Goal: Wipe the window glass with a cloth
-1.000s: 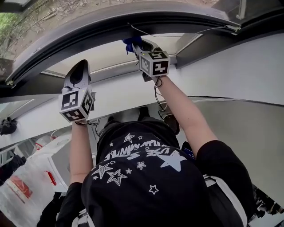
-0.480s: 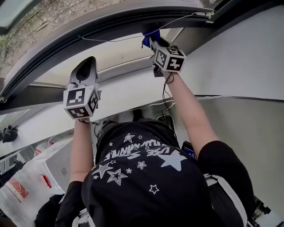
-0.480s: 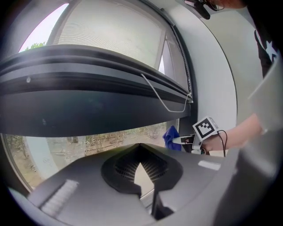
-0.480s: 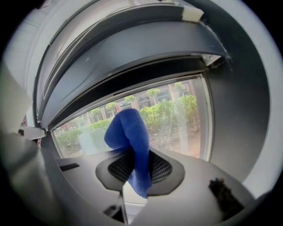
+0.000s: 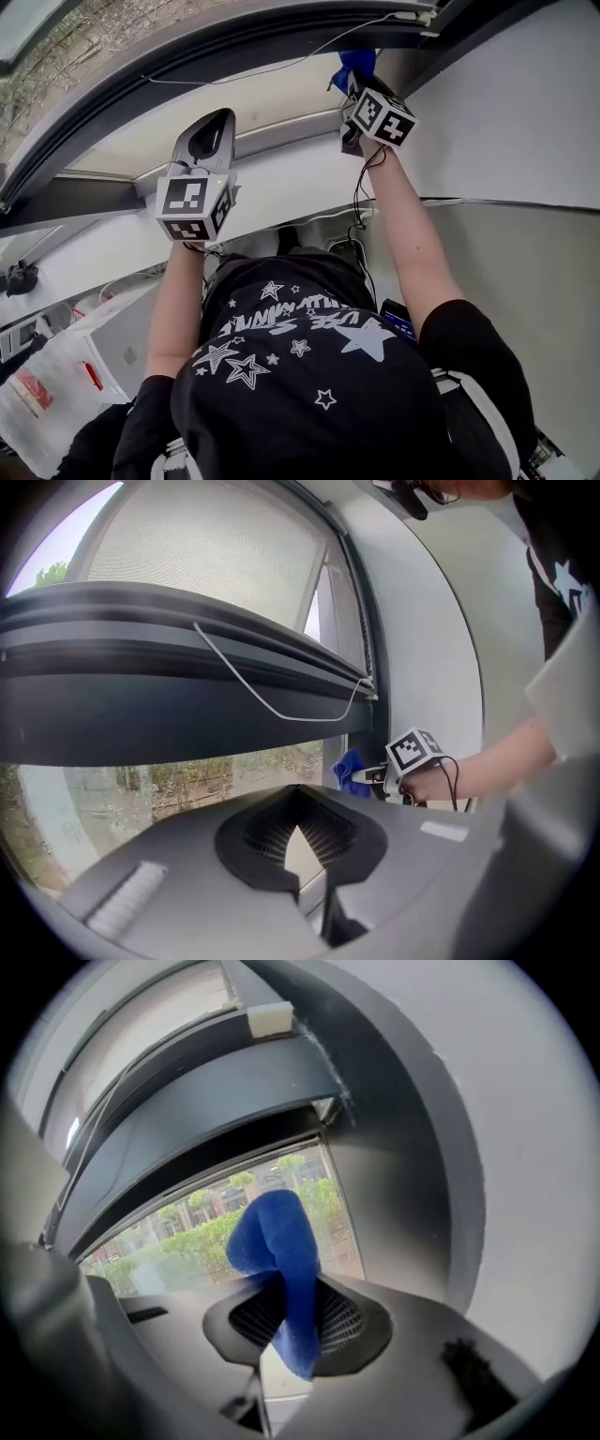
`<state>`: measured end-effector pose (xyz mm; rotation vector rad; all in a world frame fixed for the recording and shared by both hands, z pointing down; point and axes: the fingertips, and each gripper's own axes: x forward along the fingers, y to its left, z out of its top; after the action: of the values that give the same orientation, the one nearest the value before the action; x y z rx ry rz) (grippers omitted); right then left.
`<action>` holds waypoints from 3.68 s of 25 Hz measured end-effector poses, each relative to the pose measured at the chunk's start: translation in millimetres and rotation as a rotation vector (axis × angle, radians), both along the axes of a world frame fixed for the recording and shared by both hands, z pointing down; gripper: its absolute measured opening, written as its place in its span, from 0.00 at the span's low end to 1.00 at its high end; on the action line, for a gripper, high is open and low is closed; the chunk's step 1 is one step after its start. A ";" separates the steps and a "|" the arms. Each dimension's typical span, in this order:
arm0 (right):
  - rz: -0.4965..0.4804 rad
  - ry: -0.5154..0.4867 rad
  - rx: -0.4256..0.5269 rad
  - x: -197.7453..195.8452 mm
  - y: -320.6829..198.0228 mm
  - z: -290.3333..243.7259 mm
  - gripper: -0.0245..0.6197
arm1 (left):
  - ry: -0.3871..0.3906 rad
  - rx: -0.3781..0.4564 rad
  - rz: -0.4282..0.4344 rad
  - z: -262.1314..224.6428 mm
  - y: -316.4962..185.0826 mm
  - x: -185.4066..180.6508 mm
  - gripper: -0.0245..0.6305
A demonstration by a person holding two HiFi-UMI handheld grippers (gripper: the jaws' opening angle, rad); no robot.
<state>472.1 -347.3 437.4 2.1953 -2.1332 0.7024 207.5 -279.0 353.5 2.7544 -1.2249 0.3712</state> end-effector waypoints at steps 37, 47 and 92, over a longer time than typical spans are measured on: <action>-0.844 0.087 -0.016 -665.7 48.7 91.3 0.15 | 0.081 -0.061 -0.560 107.1 106.1 -480.8 0.05; -0.842 0.050 0.033 -704.7 4.7 114.3 0.15 | 0.080 -0.083 -0.535 139.4 98.1 -471.2 0.05; -0.041 0.058 -0.017 -15.1 -4.3 141.8 0.15 | 0.021 -0.149 0.002 155.0 14.2 36.6 0.05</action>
<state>457.1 -351.6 579.2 2.1291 -2.1299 0.6445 244.1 -264.8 508.4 2.6277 -1.1402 0.4150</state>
